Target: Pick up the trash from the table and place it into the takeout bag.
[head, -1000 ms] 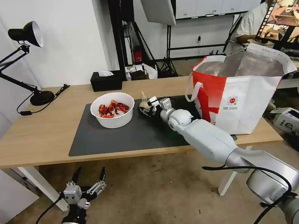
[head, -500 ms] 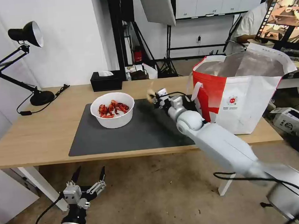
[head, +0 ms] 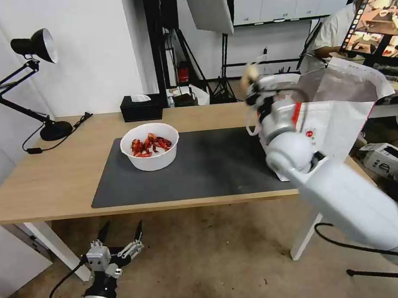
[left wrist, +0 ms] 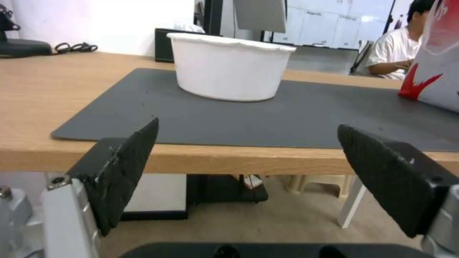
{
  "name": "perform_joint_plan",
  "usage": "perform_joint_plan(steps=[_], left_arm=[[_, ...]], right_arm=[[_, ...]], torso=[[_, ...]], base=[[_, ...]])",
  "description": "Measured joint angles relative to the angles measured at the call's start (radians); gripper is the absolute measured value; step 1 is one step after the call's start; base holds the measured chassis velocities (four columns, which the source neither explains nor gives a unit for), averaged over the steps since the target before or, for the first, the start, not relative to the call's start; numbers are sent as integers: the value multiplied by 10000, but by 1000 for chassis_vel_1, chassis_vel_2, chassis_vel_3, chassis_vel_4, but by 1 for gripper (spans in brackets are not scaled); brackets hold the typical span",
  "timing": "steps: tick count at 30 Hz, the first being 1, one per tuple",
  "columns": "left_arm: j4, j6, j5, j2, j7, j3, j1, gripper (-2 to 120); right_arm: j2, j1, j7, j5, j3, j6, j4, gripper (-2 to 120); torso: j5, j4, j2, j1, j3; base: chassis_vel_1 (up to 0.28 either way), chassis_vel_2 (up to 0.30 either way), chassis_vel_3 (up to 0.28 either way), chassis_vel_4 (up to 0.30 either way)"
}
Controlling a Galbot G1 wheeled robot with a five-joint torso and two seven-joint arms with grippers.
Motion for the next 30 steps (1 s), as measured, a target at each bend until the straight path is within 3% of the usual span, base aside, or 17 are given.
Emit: perform_joint_plan(steps=[13, 30], left_arm=[[-95, 23, 5, -22, 5, 51, 29, 100], [-229, 93, 47, -39, 3, 170, 44, 100]], right_arm=[[-446, -130, 996, 813, 390, -1030, 100, 7], [-1124, -59, 1003, 1101, 407, -1538, 350, 66]], torso=[[0, 1, 0, 0, 1], [0, 1, 0, 0, 1]], base=[[0, 0, 0, 0], [0, 0, 0, 0]])
